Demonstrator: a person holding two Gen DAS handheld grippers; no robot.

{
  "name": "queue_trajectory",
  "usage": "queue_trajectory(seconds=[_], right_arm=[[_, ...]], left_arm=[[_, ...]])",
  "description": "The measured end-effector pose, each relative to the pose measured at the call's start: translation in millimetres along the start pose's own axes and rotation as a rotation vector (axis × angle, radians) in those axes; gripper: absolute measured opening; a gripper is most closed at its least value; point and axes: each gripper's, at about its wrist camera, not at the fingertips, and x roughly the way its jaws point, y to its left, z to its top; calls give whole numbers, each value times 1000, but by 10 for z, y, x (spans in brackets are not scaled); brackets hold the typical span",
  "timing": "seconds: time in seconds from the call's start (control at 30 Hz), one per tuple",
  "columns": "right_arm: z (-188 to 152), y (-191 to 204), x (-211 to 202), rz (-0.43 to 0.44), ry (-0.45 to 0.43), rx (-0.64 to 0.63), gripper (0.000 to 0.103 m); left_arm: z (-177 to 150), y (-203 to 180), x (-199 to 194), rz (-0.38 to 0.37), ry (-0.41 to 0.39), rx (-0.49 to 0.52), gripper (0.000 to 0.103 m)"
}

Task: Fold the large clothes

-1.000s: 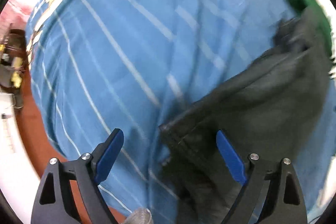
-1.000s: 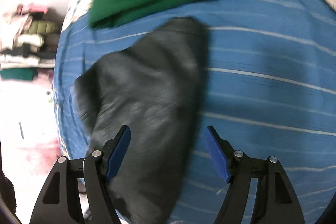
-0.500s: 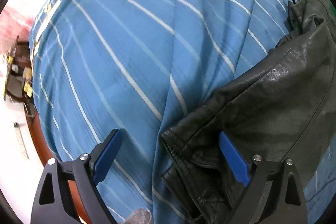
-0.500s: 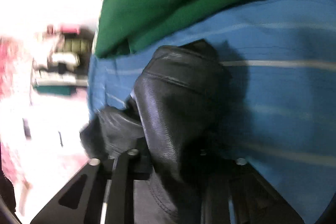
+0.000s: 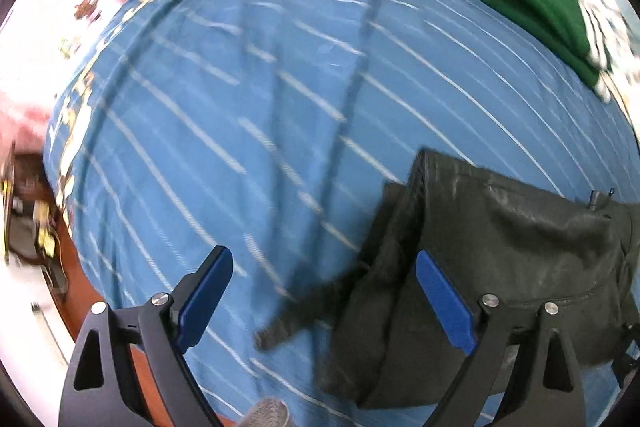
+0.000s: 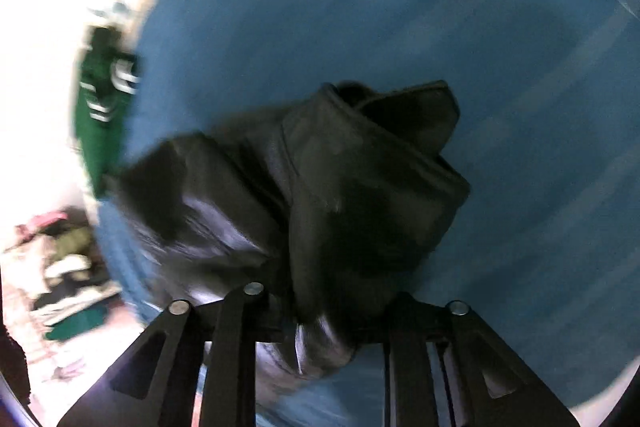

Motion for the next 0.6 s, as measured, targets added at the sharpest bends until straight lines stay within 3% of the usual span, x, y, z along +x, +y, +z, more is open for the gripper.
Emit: queue_trajectory(seconds=[0.07,0.13,0.23,0.3,0.33,0.37,0.4,0.53,0.6], right_arm=[[-22,-178,-64,-57,1,30,43],[-72,-225,-268,-102,-79,14,55],[-162,-47,-637,-236,-210,-97,57],[-267,354,-676,-259,-220,-250,56],[-306,557,-632,-251,-203,-326,52],[-326,795,-552,-204,-162,-431,34],[-362,1020,-453,-184,-135,-502,27],[-472,1884,340,-104,70,-707,25],[-462,2194,778,-152,87,-750,25]], left_arm=[[-8,-202,6,-14,8,42,95],[-13,-419,-5,-37,3,75,95],[30,-709,11,-56,-19,137,95],[20,-904,11,-43,-47,180,95],[36,-1009,29,-38,-57,200,95],[31,-1071,29,-36,-64,207,95],[45,-1134,63,-27,-67,213,95],[121,-1212,145,-5,-56,203,95],[129,-1202,120,-3,-57,197,95]])
